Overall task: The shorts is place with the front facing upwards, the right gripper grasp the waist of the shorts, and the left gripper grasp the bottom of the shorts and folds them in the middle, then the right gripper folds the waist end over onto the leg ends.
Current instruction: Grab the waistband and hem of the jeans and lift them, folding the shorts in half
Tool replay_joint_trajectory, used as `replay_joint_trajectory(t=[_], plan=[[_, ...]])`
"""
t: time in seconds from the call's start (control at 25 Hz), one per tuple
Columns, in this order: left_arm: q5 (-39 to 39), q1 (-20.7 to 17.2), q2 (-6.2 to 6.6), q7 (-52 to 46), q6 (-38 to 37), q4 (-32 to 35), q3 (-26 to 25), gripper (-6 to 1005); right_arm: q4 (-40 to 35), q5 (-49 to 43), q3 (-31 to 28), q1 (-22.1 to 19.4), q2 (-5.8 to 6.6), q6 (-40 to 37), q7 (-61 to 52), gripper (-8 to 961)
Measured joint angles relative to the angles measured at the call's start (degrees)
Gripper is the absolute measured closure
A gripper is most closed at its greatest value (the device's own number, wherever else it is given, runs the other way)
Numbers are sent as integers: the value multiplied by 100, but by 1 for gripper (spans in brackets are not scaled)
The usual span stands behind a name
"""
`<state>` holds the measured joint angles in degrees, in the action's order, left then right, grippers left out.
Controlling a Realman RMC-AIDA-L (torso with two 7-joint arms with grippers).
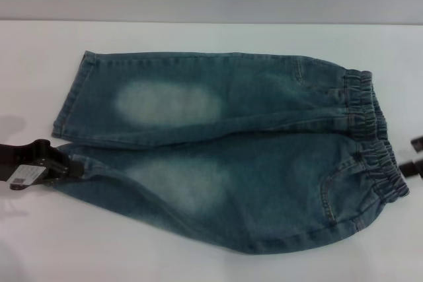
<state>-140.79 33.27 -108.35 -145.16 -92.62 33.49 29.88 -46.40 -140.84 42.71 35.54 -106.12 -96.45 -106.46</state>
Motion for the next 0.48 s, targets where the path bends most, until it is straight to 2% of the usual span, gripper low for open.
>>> replay_joint_trajectory(t=[0.24,0.48], plan=[[1,-25,-15,100,24,0,0,930,-415,-285,371,-128,-192,-41,99,166],[4,-40,-103,166,101,55,-5,929,-429,-501,417,-143,-268,-46,122,166]])
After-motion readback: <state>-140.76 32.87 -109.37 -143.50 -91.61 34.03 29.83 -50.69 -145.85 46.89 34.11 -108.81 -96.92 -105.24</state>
